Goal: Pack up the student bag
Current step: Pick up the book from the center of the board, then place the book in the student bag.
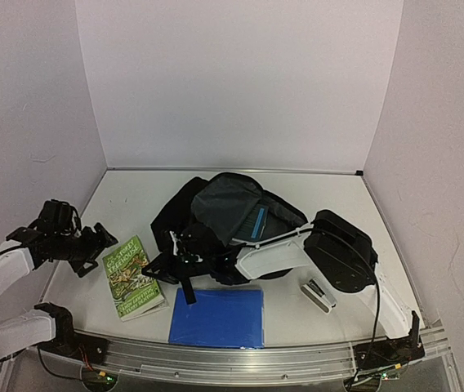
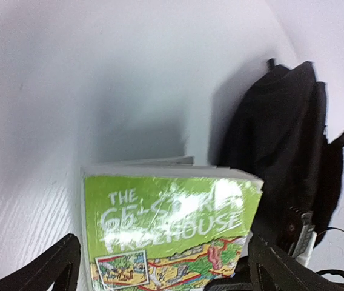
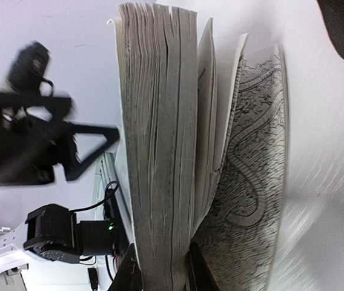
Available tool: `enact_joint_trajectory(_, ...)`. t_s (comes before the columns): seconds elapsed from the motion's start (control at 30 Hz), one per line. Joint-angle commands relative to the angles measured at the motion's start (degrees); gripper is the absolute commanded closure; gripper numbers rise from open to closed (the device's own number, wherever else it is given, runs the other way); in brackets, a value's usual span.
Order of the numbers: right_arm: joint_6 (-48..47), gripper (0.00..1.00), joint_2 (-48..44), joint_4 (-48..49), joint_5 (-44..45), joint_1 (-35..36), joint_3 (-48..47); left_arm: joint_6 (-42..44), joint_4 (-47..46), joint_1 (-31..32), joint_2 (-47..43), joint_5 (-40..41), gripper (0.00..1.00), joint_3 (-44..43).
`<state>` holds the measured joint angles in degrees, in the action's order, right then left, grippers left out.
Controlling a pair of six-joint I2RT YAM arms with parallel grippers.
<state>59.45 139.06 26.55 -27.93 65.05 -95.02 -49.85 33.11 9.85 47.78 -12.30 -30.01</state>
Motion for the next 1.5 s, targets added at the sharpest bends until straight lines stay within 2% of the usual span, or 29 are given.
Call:
enact_joint_trajectory(0.0,-5.6,1.00,-13.6,5.4,2.3,0.4,1.3,4.5,10.5,0.0,-5.6,6.6,0.01,-12.0)
enact_joint_trajectory(0.17,-11.9,1.00,-21.5,-1.0,6.5,0.2,3.2,8.5,15.4,0.0,-6.3,7.4,0.00,-22.7)
enact_joint_trajectory(0.3,-15.2,1.00,-28.2,-4.3,8.3,-2.1,6.5,13.0,14.4,0.1,-4.7,0.8,0.00,-28.2)
enact_joint_trajectory(0.4,-19.1,1.00,-31.9,-8.7,8.3,-3.9,7.4,17.5,10.4,0.0,-3.9,-8.6,0.00,-30.2)
enact_joint_trajectory(0.67,-24.5,1.00,-38.9,-11.8,-9.5,-12.4,12.1,22.7,4.0,0.2,6.3,-33.3,0.00,-31.7)
enact_joint_trajectory(0.87,-27.5,1.00,-42.2,-14.4,-20.8,-15.5,15.5,23.6,0.4,0.7,10.3,-42.3,0.00,-31.7)
enact_joint_trajectory(1.13,-29.3,1.00,-42.4,-17.1,-28.4,-15.5,16.5,27.3,3.8,4.9,16.8,-42.6,0.00,-33.1)
enact_joint_trajectory(1.3,-29.0,1.00,-42.1,-17.1,-30.8,-15.5,16.5,27.5,3.6,12.0,20.8,-41.3,0.00,-33.8)
enact_joint_trajectory(1.47,-29.2,1.00,-41.5,-17.2,-32.7,-15.5,16.6,26.4,0.9,15.5,22.6,-44.8,0.01,-34.2)
